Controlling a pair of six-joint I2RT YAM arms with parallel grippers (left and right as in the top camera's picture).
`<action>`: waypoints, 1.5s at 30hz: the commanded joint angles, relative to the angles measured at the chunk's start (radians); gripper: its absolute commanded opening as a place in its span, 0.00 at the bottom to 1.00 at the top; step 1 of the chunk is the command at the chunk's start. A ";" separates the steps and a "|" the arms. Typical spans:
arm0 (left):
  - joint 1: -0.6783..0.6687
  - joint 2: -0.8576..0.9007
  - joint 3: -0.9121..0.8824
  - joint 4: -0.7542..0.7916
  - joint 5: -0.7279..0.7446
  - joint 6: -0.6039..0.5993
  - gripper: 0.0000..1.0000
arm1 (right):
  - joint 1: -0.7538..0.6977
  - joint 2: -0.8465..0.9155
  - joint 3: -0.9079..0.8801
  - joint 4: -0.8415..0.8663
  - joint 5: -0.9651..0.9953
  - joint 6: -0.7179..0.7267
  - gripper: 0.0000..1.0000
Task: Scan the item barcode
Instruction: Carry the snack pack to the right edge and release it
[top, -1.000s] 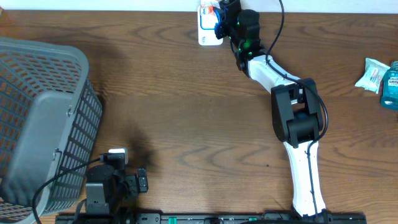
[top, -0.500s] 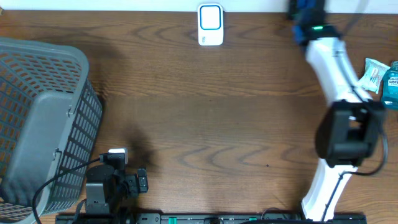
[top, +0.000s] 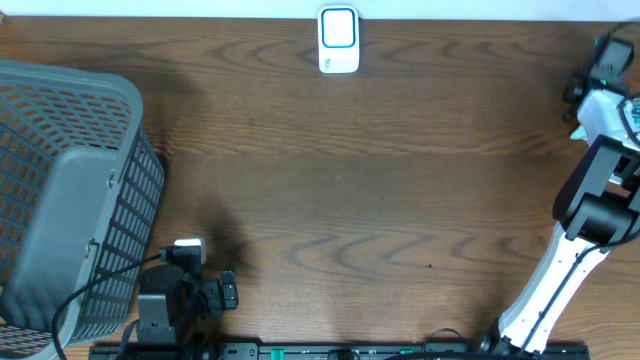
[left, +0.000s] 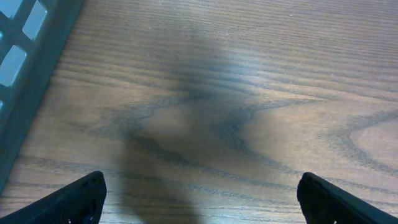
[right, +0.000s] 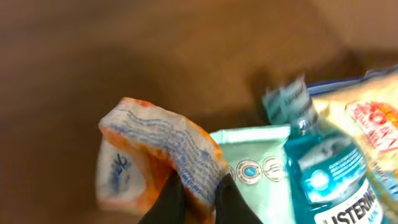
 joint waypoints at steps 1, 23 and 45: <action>0.002 -0.004 0.007 -0.003 -0.003 -0.002 0.98 | -0.019 -0.019 -0.002 -0.016 0.017 0.005 0.39; 0.002 -0.004 0.007 -0.003 -0.003 -0.002 0.98 | 0.164 -0.871 -0.001 -0.260 -0.547 0.151 0.99; 0.002 -0.004 0.007 -0.003 -0.003 -0.002 0.98 | 0.365 -1.260 -0.001 -0.558 -0.534 0.148 0.99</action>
